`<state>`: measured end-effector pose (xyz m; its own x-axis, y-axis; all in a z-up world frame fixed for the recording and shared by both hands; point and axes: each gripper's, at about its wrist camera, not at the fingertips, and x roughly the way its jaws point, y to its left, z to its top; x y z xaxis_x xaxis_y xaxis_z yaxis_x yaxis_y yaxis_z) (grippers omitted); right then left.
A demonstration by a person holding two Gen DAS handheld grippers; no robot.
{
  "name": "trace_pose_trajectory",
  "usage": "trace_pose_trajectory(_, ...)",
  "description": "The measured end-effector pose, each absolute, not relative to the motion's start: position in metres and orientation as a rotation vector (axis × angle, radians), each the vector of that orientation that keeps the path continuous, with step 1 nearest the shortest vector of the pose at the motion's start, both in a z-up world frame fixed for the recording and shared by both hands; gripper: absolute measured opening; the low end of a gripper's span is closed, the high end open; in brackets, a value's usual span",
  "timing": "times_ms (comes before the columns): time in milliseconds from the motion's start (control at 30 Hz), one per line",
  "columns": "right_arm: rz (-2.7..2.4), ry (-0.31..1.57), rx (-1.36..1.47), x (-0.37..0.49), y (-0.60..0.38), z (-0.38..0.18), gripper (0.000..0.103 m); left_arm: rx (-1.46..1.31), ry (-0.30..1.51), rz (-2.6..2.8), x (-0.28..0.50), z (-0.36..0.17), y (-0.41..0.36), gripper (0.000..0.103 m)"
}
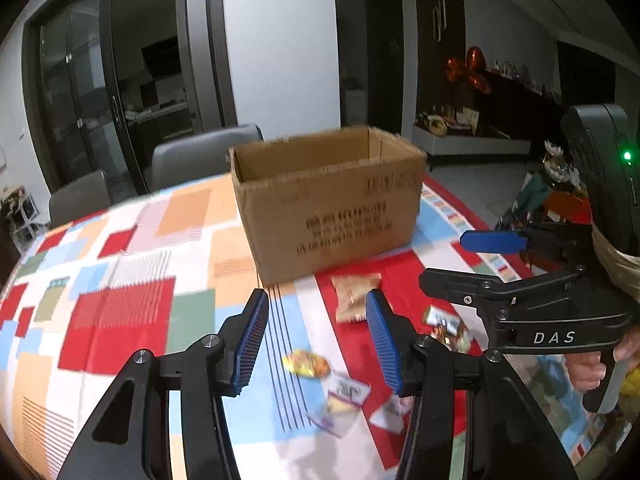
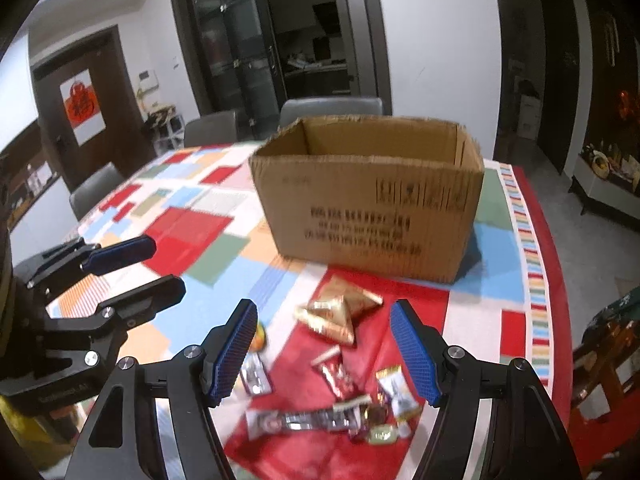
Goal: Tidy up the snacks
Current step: 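Move both tools back toward the snacks on the table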
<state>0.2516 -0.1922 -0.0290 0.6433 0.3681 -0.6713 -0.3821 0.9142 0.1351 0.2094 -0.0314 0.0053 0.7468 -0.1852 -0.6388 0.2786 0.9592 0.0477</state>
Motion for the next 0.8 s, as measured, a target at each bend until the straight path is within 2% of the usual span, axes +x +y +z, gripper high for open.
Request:
trace_pose_trajectory(567,0.450,0.883,-0.138,0.241,-0.184,-0.087,0.069,0.131,0.875,-0.324,0.202,-0.068,-0.032,0.050)
trace_pose_trajectory(800,0.456,0.954,-0.160,0.255,-0.179,-0.109,0.064,0.132,0.950,-0.345,0.216,-0.094,-0.034,0.050)
